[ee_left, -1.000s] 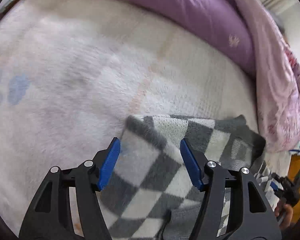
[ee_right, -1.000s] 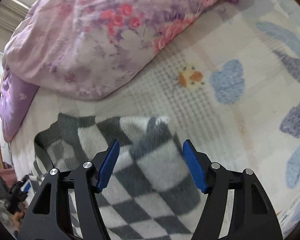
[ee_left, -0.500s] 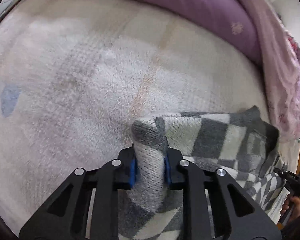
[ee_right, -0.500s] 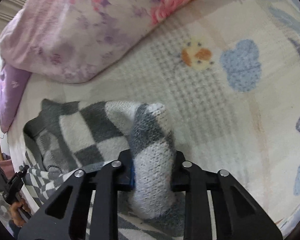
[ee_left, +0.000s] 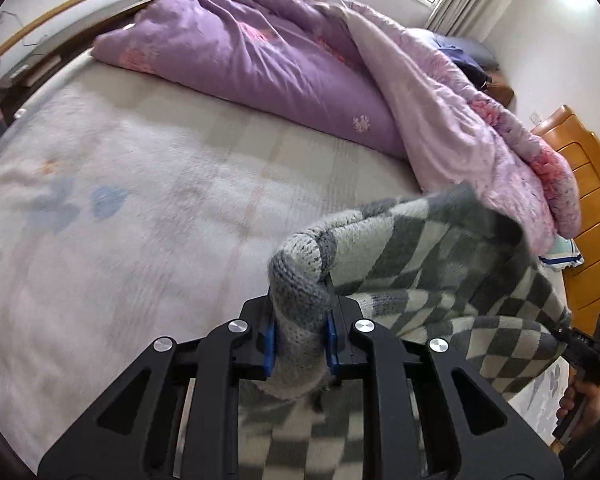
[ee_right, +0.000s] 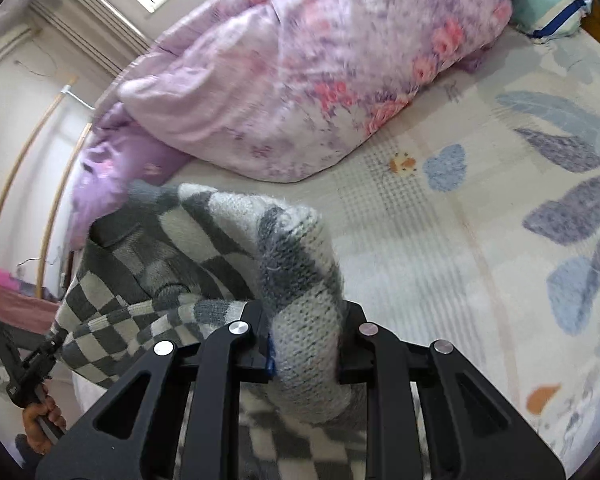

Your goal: Fold large clothes

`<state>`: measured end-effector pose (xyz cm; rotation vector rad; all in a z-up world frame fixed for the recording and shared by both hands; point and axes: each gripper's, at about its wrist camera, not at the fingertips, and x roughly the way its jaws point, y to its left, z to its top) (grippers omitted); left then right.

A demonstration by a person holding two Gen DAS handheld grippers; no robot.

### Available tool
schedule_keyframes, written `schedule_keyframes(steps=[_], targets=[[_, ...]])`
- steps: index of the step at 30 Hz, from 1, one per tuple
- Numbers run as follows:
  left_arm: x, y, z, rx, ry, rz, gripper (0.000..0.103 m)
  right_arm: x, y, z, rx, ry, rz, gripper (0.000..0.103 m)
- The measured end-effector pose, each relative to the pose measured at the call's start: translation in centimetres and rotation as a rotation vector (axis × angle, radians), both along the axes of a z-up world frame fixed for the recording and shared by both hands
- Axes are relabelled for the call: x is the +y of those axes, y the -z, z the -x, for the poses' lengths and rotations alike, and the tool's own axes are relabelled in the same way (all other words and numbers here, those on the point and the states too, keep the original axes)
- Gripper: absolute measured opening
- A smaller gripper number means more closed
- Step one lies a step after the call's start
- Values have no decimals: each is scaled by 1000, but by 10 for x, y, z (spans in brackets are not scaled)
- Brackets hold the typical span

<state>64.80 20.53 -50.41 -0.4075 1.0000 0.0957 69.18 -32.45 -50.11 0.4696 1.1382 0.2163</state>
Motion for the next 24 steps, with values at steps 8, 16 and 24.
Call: schedule_keyframes(steps=[8,16,24], targets=[[-4,-29,149,11,-83,29,17,-35,-42,115,3,-76,-49,19],[2,41,282,178,-147,100,19,-52,-8,259,74,-62,38,32],[1,106,352,313,-110,177,29,-58,72,355,254,-28,284,49]])
